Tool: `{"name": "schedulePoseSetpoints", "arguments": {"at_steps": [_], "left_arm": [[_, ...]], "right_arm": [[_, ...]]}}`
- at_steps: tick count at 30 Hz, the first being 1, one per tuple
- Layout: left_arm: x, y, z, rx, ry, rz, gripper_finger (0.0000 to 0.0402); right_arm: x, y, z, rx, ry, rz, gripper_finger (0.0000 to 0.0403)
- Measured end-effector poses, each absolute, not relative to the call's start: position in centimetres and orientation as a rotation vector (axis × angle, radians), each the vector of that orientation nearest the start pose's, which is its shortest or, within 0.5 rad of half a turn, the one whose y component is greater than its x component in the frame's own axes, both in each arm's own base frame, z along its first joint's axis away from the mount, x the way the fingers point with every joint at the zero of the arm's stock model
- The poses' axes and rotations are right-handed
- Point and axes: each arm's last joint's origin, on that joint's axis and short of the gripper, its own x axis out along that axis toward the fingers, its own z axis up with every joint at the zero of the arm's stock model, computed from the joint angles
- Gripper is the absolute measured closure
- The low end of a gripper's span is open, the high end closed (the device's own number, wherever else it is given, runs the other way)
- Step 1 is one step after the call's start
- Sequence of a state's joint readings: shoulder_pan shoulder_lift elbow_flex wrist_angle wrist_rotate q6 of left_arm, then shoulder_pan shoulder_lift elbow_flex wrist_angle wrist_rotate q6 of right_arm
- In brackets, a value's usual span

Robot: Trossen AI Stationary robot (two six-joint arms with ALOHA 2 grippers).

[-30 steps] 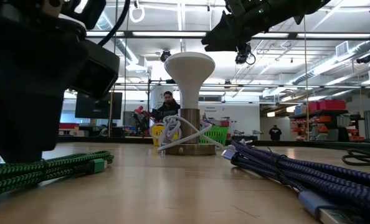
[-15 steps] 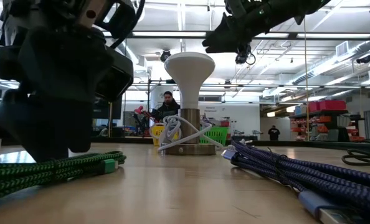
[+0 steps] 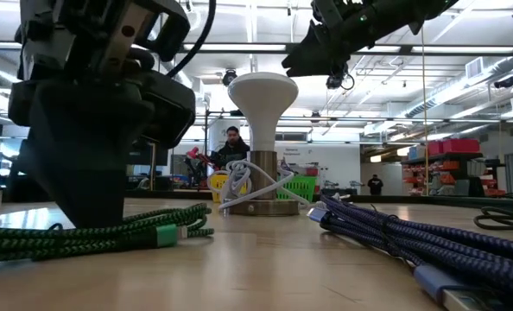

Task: Pick & Place USB Port
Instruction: Put the green charger cable into the green bin

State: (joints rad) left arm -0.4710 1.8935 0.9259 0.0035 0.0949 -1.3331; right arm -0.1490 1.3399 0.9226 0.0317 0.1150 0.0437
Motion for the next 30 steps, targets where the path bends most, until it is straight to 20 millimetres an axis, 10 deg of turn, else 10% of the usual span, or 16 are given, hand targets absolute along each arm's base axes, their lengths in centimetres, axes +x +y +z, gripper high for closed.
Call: {"name": "schedulePoseSetpoints", "arguments": {"at_steps": [11,23,30], "left_arm": [[32.1,-15.3,14.0,-0.812,1.132,0.139,0.0393],[30.5,-13.0,27.5,-0.34,0.983,0.216,0.0394],[25.3,-8.1,34.8,-0.085,0.794,0.411,0.0395]], "right_arm": [[29.3,-4.7,27.9,0.049,0.393,-0.269,0.0223],[29.2,-4.7,27.6,0.052,0.424,-0.268,0.0223],[29.3,-4.6,27.9,0.076,0.389,-0.25,0.0223]]}}
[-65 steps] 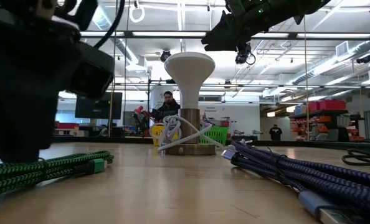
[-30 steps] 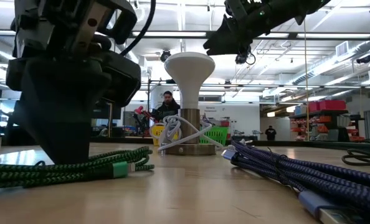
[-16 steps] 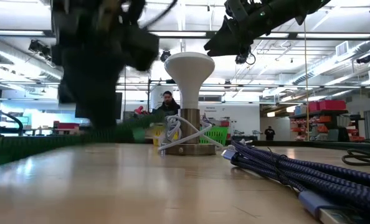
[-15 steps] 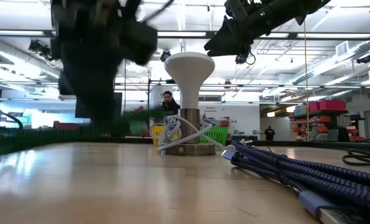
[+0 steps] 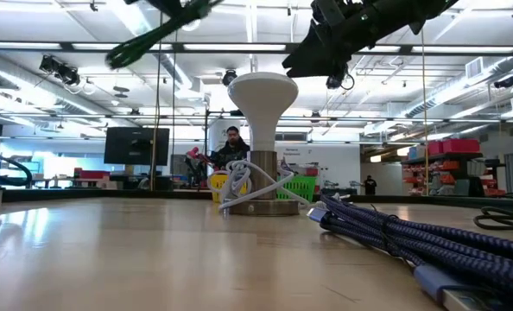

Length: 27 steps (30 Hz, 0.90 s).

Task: Pick & Place USB Port
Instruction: Put the green charger cable into the green bin

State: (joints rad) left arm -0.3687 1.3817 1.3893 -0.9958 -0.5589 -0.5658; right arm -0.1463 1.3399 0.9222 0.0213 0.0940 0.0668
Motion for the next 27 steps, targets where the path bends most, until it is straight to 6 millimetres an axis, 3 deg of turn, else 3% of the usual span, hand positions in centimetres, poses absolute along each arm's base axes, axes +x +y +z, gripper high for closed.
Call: {"name": "schedulePoseSetpoints", "arguments": {"at_steps": [5,10,18,27], "left_arm": [[21.8,-5.0,38.9,-0.013,0.603,0.435,0.0395],[20.6,-2.6,40.2,0.045,0.474,0.385,0.0395],[22.5,0.1,39.2,0.069,0.275,0.262,0.0395],[25.3,2.7,38.6,0.055,0.087,0.11,0.0395]], "right_arm": [[29.7,-4.4,28.6,0.087,0.305,-0.18,0.0223],[30.1,-4.1,30.4,0.068,0.121,-0.144,0.0223],[30.2,-3.8,32.2,0.036,-0.063,-0.13,0.0223],[30.9,-3.3,31.5,0.014,-0.049,-0.114,0.0223]]}}
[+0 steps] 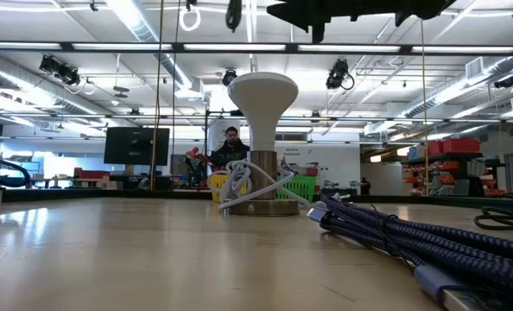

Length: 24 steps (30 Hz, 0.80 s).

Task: Pick & Place USB Port
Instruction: Put the green charger cable into the green bin

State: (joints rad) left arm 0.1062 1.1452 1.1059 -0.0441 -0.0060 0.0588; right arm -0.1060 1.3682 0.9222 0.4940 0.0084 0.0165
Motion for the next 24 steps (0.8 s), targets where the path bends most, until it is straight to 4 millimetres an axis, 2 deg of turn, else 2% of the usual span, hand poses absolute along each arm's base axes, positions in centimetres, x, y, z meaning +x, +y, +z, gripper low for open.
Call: {"name": "schedulePoseSetpoints", "arguments": {"at_steps": [8,19,22,24], "left_arm": [[27.6,4.3,37.3,0.028,0.082,0.093,0.0395],[28.9,4.5,37.1,0.026,0.023,0.03,0.0395],[29.1,4.5,37.0,0.024,0.02,0.019,0.0395],[29.1,4.5,37.0,0.009,0.021,0.016,0.0395]], "right_arm": [[31.7,-3.4,31.2,-0.006,-0.099,-0.099,0.0223],[31.7,-3.4,31.1,-0.02,-0.097,-0.115,0.0225],[31.7,-3.4,31.2,-0.02,-0.097,-0.114,0.0244],[31.7,-3.4,31.1,-0.02,-0.097,-0.113,0.0279]]}}
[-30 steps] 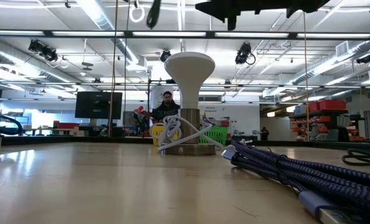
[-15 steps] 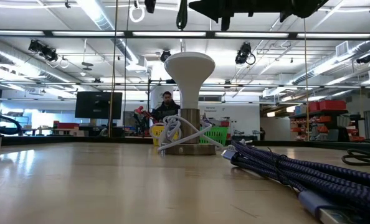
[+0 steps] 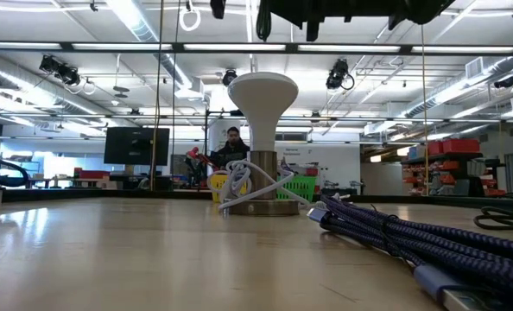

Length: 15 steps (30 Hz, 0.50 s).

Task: Pick & Place USB Port
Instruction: Put the green charger cable into the green bin

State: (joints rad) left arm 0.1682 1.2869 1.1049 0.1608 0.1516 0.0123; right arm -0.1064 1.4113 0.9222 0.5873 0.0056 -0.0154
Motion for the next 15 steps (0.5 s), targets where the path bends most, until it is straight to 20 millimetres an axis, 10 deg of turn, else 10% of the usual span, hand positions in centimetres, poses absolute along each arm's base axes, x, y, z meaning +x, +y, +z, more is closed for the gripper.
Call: {"name": "schedulePoseSetpoints", "arguments": {"at_steps": [4,15], "left_arm": [[29.1,4.5,36.9,0.006,0.024,0.019,0.038],[28.1,4.3,37.7,0.065,0.008,0.021,0.0358]], "right_arm": [[31.7,-3.4,31.1,-0.04,-0.089,-0.11,0.0381],[31.6,-4.2,30.8,-0.016,-0.063,-0.146,0.0392]]}}
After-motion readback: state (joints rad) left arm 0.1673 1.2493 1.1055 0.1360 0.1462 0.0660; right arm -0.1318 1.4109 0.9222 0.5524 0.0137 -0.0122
